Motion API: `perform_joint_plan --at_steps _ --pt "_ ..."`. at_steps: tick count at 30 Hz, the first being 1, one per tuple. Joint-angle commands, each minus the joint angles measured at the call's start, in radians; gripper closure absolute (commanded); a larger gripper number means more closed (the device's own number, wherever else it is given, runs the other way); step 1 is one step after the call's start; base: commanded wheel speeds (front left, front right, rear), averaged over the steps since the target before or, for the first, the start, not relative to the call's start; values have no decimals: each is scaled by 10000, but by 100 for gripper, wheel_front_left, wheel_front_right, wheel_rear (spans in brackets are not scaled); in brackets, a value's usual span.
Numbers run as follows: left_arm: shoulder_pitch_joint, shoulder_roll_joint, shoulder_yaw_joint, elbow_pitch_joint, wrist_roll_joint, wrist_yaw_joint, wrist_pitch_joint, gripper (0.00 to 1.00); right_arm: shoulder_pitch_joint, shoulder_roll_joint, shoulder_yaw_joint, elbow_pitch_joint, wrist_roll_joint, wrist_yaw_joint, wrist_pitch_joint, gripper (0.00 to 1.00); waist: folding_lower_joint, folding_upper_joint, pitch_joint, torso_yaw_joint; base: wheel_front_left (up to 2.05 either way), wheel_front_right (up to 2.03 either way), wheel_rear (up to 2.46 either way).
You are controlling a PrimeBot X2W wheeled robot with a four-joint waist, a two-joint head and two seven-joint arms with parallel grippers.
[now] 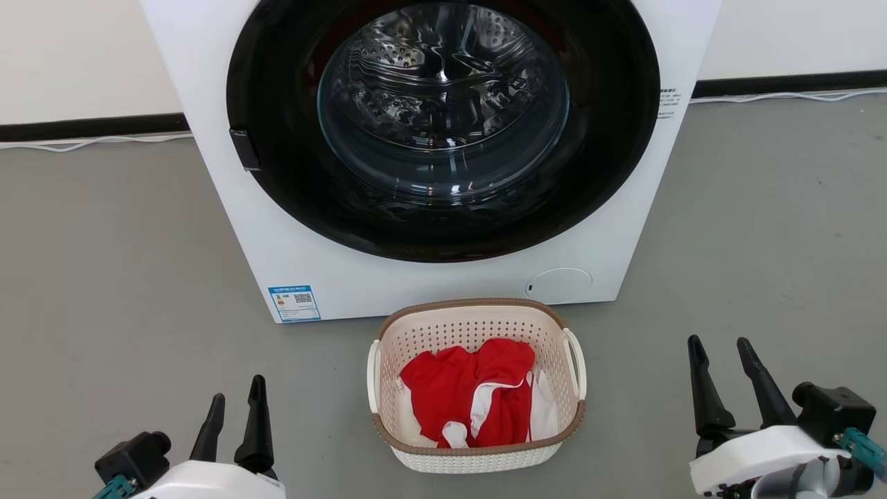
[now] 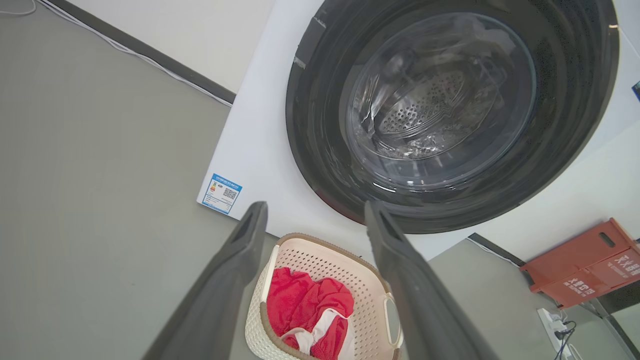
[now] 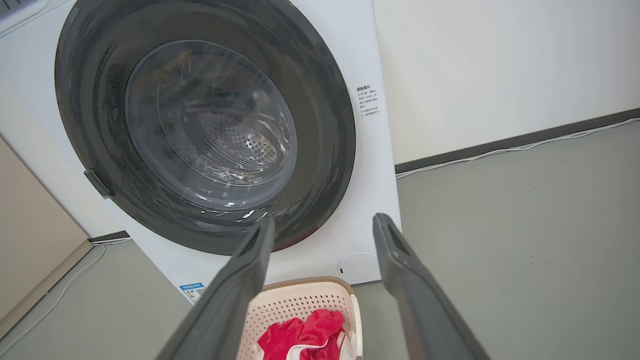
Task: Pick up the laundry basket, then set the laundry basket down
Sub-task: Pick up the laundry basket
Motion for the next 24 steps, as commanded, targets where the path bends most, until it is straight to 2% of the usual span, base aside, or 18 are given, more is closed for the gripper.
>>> perform_joint_plan --at_steps 1,24 --pt "-468 117 279 -214 442 84 -138 0 -460 -157 184 -185 -458 60 -226 0 -1 0 6 -6 0 0 0" --pt "-505 142 491 -112 3357 69 -783 0 -532 -126 100 83 -3283 74 -871 0 -1 0 19 -45 0 0 0"
